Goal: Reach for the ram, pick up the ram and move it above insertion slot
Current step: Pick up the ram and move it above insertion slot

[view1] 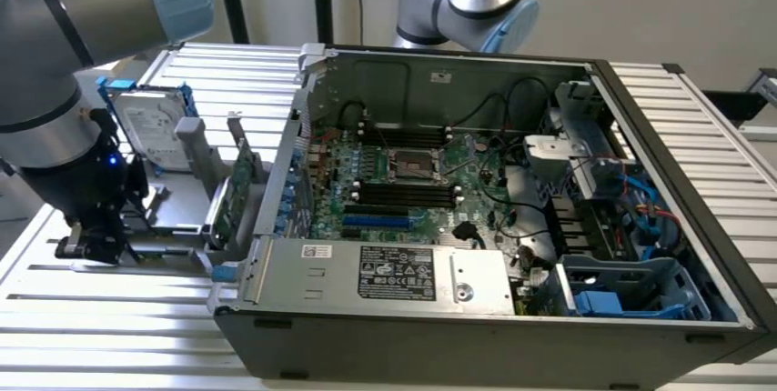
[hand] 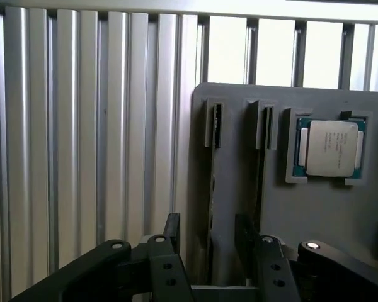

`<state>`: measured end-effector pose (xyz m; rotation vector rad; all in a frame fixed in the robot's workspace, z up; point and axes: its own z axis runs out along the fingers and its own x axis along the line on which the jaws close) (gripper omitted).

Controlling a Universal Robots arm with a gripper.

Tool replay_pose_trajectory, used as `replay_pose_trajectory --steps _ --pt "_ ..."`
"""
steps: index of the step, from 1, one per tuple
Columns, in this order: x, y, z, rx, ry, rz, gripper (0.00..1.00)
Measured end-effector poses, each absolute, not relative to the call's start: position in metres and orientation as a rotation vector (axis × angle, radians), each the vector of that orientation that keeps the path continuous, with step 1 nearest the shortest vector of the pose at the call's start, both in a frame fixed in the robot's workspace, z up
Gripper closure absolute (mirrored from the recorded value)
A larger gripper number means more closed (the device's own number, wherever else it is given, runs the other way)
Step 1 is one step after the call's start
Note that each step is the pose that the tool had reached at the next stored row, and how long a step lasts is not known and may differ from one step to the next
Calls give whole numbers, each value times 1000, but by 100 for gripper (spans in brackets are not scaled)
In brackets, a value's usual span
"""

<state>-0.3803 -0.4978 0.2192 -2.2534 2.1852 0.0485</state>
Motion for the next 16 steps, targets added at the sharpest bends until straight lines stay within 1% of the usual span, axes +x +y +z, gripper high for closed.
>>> replay_pose_trajectory --steps 7,16 --pt "-380 -501 211 -2234 2166 88 52" --pt "-380 -503 200 -2229 2160 101 52"
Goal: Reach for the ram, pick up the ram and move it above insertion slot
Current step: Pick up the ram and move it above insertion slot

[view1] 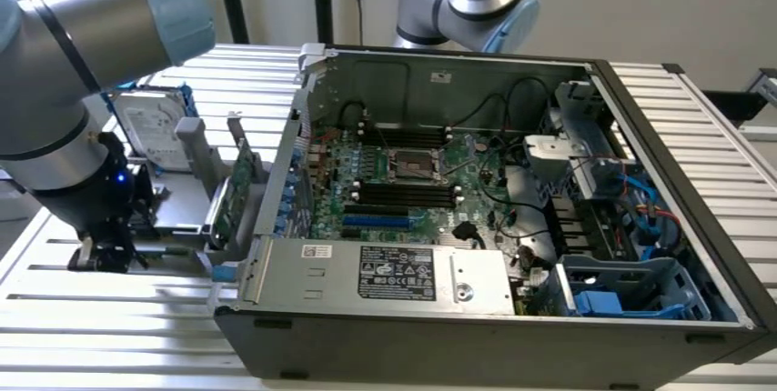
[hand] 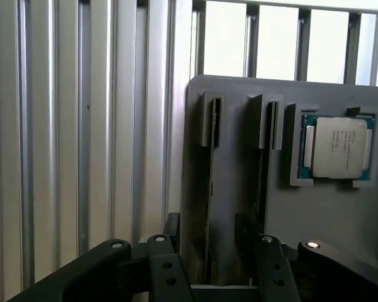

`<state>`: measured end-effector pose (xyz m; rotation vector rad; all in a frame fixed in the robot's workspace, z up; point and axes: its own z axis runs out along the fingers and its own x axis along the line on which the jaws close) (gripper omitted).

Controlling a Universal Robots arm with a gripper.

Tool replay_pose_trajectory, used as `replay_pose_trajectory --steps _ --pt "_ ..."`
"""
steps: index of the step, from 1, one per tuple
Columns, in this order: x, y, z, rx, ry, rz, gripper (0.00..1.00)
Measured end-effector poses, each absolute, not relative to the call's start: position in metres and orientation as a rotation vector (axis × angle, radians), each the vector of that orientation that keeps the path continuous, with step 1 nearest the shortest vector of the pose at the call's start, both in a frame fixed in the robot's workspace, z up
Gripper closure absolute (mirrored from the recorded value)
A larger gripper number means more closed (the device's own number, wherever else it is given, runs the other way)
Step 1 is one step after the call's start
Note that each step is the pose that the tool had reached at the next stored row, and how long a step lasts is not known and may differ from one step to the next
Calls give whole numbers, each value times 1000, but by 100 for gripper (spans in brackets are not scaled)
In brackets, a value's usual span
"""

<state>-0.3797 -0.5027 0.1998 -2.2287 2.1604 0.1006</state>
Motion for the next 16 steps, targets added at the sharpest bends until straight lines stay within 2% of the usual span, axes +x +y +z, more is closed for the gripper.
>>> replay_pose_trajectory --steps 3,4,6,7,16 --pt "-380 -503 198 -2223 2155 113 52" --pt "-380 -503 197 -2222 2154 117 60" --pt "-380 -503 196 -2223 2155 123 60" --pt "-380 -503 196 -2224 2156 127 67" --pt "-379 -503 195 -2228 2161 144 67"
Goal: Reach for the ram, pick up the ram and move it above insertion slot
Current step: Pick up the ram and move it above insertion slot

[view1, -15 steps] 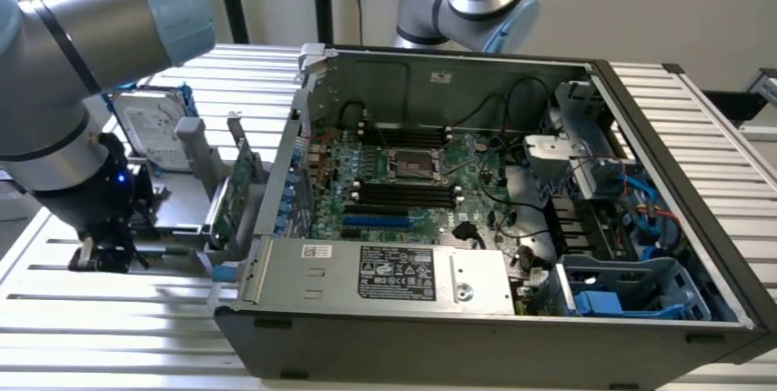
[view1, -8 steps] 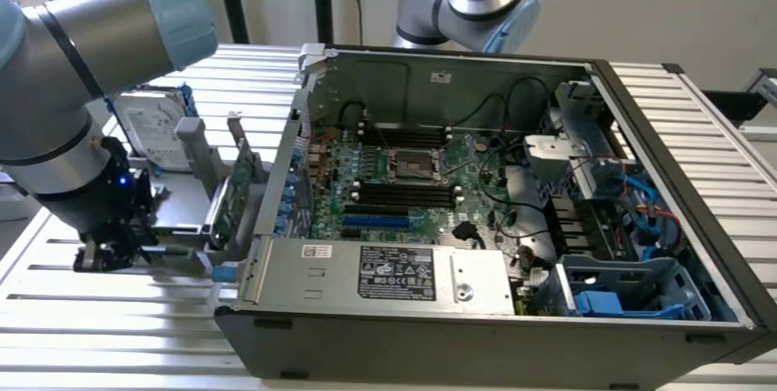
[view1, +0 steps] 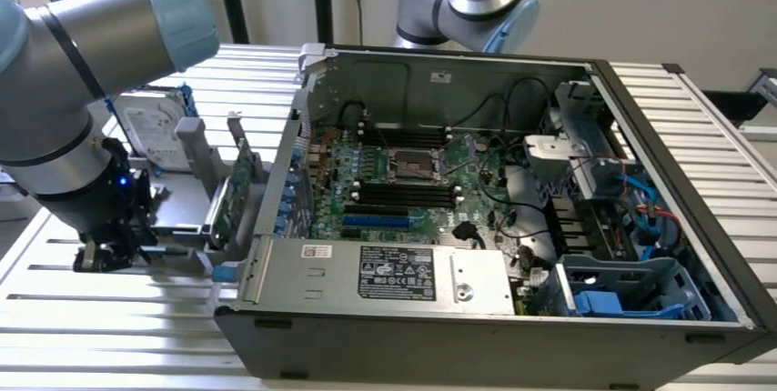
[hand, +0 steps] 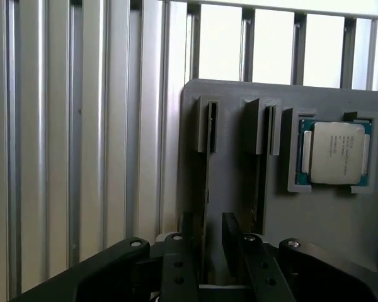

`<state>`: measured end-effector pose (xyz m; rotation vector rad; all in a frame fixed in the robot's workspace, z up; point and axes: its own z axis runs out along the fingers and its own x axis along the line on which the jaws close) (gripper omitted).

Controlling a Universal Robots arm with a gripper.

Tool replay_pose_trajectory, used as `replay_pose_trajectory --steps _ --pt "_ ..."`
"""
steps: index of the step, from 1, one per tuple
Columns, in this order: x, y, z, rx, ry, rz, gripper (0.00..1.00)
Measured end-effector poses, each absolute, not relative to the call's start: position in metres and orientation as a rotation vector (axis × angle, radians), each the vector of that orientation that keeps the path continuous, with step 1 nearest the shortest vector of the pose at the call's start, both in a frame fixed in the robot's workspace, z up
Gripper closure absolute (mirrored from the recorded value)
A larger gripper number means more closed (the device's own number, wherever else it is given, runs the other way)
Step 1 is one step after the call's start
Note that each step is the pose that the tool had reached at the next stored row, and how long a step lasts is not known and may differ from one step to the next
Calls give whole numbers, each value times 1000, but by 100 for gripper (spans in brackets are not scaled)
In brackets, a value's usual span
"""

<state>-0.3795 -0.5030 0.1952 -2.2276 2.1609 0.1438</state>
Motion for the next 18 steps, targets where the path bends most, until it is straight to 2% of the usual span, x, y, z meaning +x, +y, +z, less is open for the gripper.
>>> replay_pose_trajectory --steps 2,3,4,5,7,18 --pt "-379 -503 195 -2228 2161 144 69" --pt "-379 -503 195 -2227 2161 144 76" --pt "-379 -503 195 -2228 2161 144 76" --pt "-378 -503 195 -2227 2160 144 82" --pt "-378 -503 195 -2227 2161 144 86" --pt "-376 -503 198 -2226 2161 145 86"
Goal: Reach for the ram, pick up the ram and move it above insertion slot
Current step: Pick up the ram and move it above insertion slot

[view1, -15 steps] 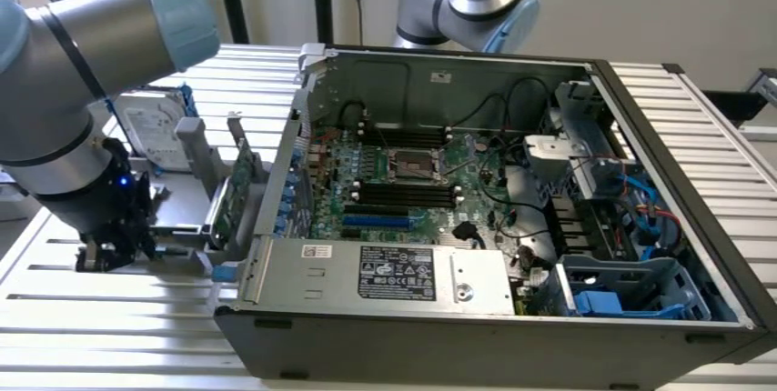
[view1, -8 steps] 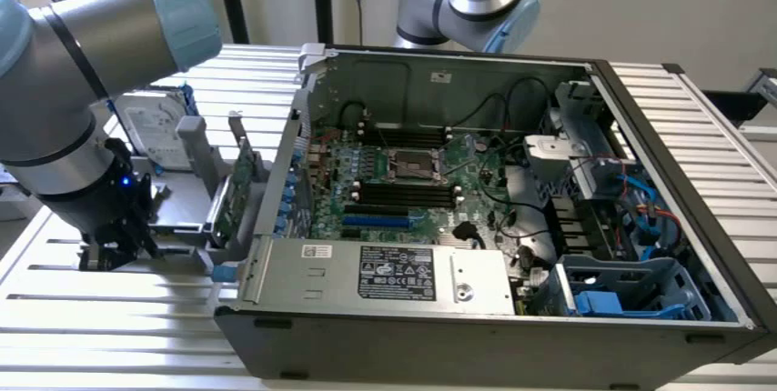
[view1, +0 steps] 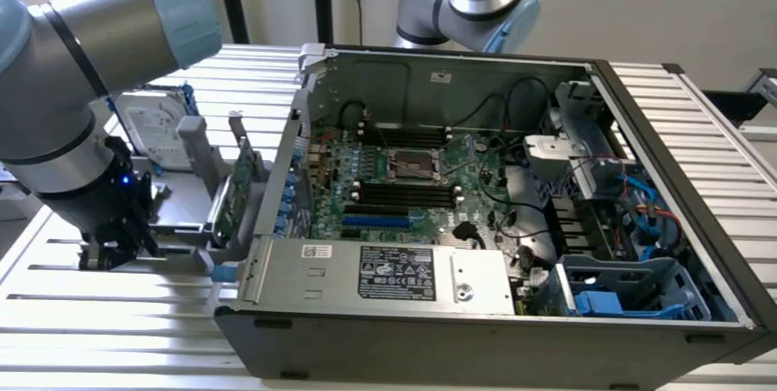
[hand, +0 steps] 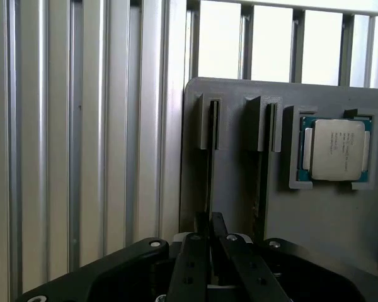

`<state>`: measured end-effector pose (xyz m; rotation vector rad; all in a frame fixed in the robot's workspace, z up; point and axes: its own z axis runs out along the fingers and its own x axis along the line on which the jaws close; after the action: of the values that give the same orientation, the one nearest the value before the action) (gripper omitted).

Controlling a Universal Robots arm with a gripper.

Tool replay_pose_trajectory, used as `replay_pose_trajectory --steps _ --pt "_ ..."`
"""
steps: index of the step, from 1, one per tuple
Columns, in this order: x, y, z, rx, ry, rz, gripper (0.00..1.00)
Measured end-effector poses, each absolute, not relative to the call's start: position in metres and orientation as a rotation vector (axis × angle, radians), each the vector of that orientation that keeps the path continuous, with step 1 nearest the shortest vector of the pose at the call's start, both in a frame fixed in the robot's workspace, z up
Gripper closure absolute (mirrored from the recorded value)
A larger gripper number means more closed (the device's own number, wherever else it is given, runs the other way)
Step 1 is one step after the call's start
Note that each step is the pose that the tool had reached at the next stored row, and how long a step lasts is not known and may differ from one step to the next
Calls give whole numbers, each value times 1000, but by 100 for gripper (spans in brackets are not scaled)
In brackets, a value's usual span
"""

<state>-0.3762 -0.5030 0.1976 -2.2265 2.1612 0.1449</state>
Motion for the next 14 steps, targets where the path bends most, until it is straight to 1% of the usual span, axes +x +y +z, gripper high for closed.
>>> replay_pose_trajectory --steps 8,14 --pt "-376 -503 202 -2226 2161 145 86" --pt "-376 -503 218 -2226 2161 146 86"
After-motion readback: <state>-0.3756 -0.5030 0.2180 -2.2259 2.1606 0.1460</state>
